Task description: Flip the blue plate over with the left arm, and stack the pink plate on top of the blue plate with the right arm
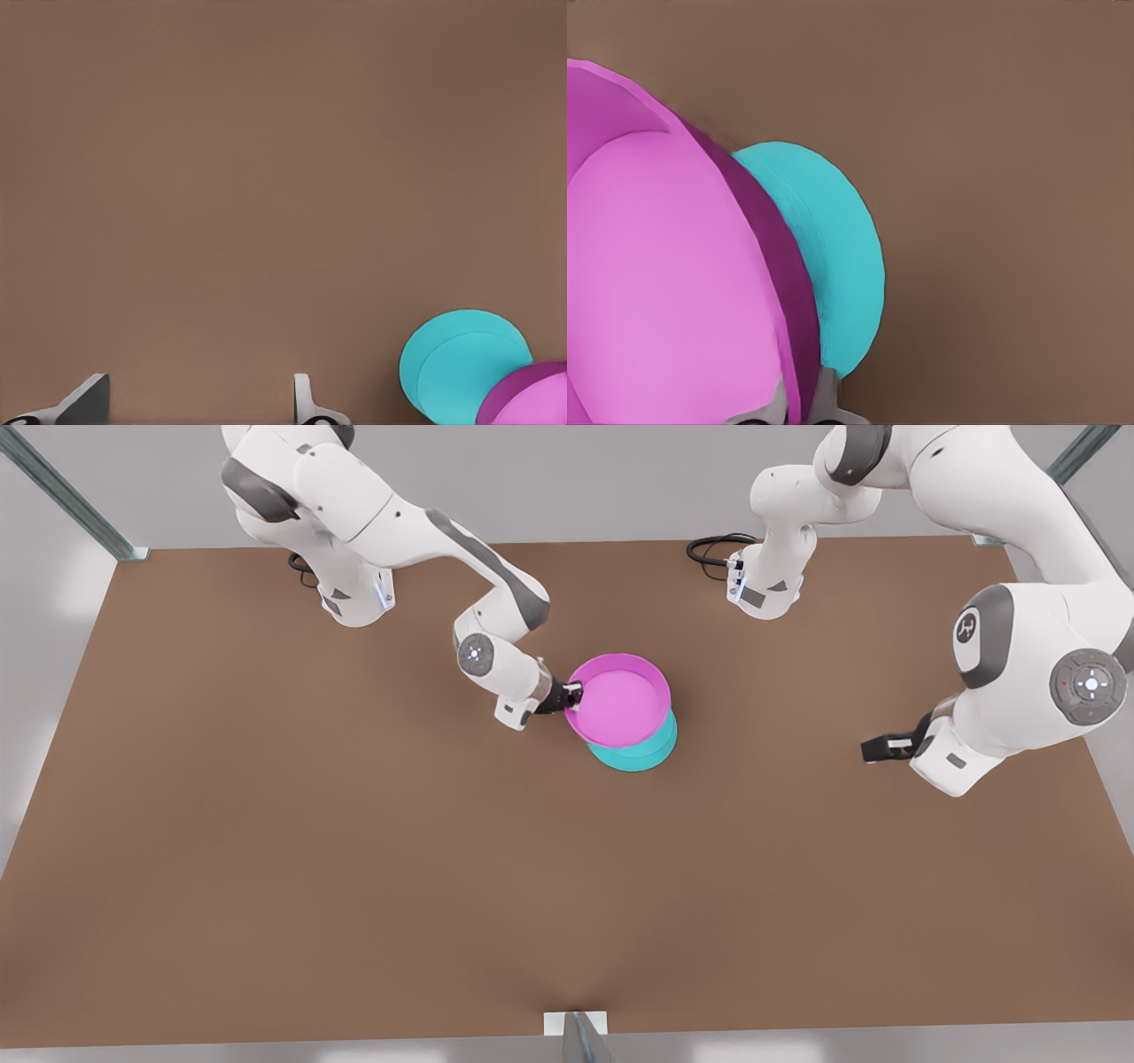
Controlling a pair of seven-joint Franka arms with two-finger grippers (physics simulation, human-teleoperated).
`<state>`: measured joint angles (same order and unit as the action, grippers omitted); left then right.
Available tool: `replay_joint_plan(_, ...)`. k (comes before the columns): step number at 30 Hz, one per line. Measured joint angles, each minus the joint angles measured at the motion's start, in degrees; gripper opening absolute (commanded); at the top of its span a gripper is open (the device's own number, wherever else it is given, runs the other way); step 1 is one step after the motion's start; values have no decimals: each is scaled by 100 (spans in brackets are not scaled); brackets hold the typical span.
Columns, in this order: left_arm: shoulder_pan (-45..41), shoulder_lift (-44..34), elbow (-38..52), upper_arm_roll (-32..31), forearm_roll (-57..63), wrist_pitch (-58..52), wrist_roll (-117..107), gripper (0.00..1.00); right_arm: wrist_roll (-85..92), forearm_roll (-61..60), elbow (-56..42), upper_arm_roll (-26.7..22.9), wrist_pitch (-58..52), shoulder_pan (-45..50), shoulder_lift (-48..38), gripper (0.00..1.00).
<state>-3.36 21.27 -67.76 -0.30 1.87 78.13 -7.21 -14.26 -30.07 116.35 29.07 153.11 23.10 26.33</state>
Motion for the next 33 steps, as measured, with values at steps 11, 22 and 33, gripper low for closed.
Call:
replay_joint_plan(11,20,106,-9,13,-2,75,0,100,-190,57,-289,-62,533,429,610,21)
replay_joint_plan(22,-18,106,-9,11,-3,55,0,100,-208,106,-375,-136,532,429,768,69)
replay_joint_plan(33,-14,115,-9,13,-3,27,-7,100,-228,492,-495,-136,-615,-464,-316,100)
